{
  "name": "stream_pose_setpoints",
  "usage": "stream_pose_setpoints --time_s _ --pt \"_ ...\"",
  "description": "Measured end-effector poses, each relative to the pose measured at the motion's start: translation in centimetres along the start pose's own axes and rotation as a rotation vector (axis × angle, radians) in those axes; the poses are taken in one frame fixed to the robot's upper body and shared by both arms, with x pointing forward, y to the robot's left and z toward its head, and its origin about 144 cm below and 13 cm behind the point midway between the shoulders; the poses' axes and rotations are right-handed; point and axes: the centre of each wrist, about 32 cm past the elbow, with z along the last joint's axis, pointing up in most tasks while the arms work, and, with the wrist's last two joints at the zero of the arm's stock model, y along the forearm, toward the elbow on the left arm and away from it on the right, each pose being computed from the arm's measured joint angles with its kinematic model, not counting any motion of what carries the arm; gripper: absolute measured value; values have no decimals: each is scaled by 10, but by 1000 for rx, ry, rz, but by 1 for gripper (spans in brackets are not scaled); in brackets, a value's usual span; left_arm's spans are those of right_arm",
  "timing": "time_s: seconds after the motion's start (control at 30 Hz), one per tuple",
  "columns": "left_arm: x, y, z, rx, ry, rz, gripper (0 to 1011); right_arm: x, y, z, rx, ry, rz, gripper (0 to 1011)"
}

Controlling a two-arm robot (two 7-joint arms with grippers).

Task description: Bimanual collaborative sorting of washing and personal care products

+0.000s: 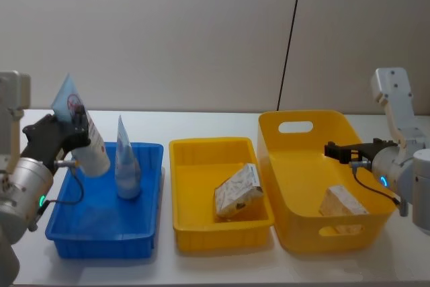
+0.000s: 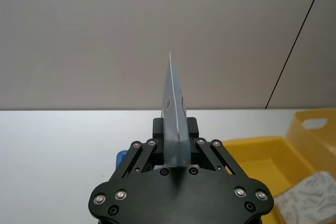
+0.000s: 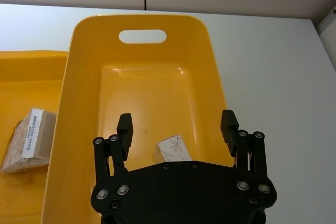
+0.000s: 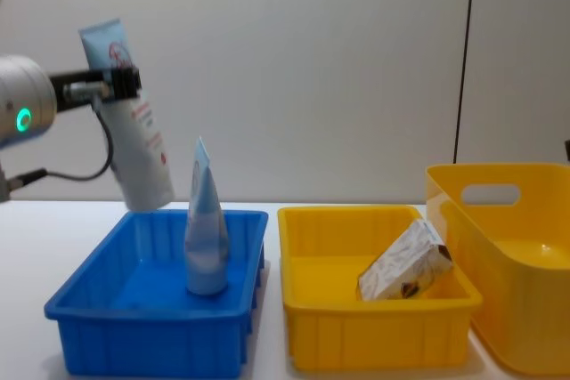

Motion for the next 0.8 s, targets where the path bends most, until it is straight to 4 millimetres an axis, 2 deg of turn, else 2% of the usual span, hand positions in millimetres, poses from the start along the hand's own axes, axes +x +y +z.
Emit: stream_pose_setpoints --time_s 0.5,0.8 --pt "-5 7 31 -128 230 -59 222 0 0 0 0 0 0 1003" --pt "-21 7 44 -172 340 -142 222 -1 0 1 6 -9 1 1004"
